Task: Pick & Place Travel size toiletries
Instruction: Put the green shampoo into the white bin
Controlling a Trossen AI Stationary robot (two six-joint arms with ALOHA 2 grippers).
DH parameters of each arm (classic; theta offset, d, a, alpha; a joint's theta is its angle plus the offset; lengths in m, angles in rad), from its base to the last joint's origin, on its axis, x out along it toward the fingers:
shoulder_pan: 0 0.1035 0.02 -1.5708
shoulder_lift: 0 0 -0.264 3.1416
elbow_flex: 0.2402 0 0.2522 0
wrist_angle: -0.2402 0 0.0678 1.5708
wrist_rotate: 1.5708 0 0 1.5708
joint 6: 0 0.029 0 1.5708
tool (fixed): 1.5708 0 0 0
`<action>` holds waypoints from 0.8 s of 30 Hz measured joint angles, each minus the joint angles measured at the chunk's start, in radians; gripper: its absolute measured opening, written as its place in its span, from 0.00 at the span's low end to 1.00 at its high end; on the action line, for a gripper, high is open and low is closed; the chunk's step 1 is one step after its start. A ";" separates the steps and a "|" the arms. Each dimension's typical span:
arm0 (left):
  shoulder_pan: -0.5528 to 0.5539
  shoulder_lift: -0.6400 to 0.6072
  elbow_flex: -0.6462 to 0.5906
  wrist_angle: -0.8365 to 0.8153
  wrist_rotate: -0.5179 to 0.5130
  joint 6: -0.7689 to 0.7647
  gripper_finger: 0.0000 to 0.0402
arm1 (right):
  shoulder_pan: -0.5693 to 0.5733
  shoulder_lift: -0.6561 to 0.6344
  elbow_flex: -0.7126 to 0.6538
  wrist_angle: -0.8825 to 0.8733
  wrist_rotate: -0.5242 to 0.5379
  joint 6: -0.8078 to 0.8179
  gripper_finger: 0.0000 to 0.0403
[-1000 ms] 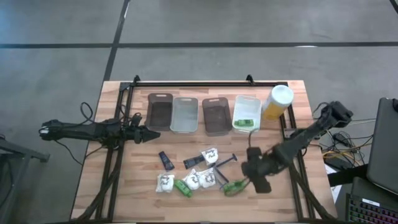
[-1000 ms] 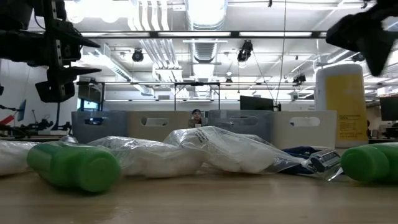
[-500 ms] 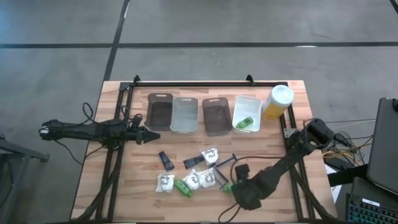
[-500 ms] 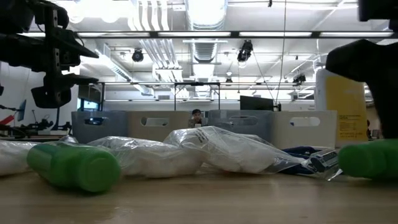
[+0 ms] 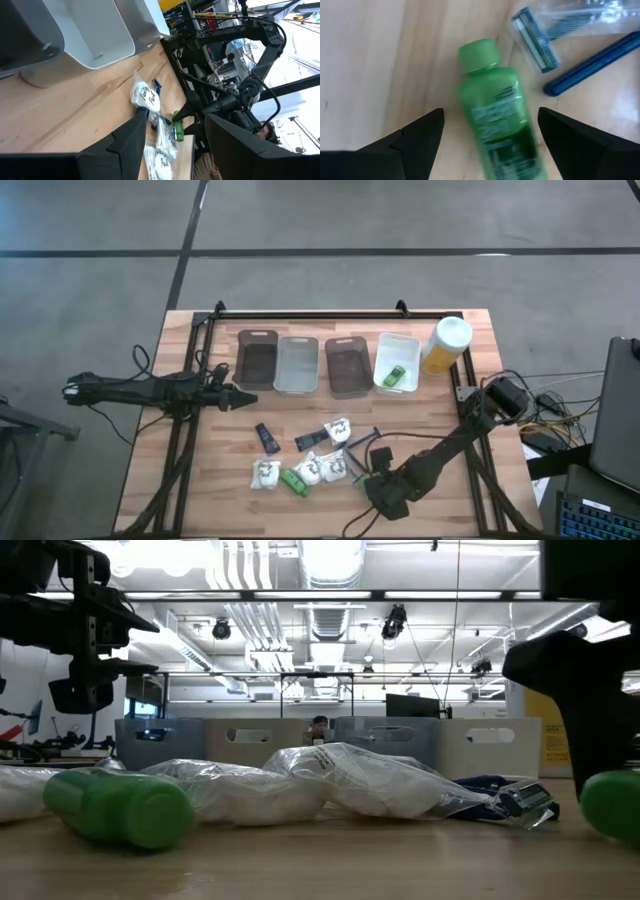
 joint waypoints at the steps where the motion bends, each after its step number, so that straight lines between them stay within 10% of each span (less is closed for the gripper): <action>1: 0.000 0.000 0.000 0.000 0.000 0.000 0.52 | -0.004 0.004 0.001 0.000 -0.015 0.001 0.77; 16: 0.000 -0.001 0.000 0.002 0.003 -0.007 0.52 | 0.013 -0.044 -0.006 -0.083 -0.129 0.217 0.30; 24: 0.000 -0.001 0.000 0.006 -0.001 -0.007 0.52 | 0.062 -0.261 -0.006 -0.321 -0.033 0.762 0.29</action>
